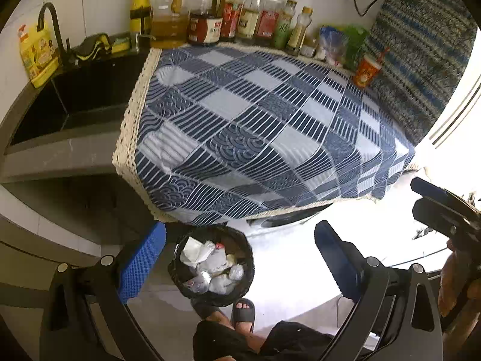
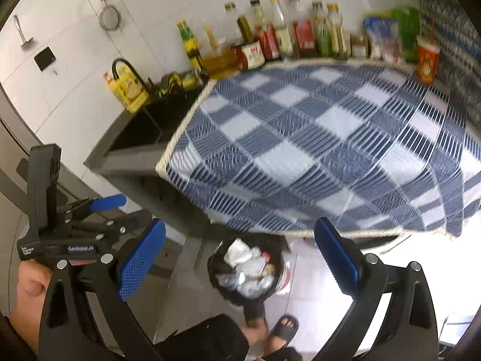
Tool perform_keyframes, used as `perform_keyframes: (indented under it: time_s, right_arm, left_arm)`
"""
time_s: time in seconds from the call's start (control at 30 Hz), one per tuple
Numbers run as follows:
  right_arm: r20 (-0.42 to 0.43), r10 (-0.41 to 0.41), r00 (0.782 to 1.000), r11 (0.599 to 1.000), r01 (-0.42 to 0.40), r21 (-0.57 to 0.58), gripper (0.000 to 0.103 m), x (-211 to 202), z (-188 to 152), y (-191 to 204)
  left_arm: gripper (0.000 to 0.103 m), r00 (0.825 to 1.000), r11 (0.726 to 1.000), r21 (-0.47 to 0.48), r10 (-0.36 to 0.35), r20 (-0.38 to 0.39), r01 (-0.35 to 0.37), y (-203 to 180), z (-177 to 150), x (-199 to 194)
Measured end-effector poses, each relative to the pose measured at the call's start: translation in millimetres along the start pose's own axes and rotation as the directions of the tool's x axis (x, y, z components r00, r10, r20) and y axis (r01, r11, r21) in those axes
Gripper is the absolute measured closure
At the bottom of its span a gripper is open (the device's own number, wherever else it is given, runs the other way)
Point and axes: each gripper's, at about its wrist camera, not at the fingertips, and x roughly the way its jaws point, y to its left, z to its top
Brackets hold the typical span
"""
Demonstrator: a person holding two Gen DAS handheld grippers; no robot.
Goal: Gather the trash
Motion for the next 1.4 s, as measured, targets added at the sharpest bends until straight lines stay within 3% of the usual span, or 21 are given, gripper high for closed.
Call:
perform_keyframes:
  time_s: [0.17, 0.63, 1.4]
  right_arm:
    - [0.082, -0.005, 0.997, 1.000, 0.006, -0.006, 0.005, -27, 12, -4]
    - [0.178, -0.038, 0.983, 0.999, 0.040, -0.007, 0.005, -73, 30, -16]
    - [0.193, -0.016, 0.981, 0.999, 0.022, -0.027, 0.005, -88, 39, -20]
  left_arm:
    - [0.007, 0.999, 1.000, 0.017, 0.024, 0.040, -0.025, -8, 7, -16]
    - [0.007, 0.992, 0.999, 0.033, 0.007, 0.129, -0.011, -33, 21, -56]
    - [0.007, 0.981, 0.999, 0.029, 0.019, 0.191, -0.025, -54, 34, -85]
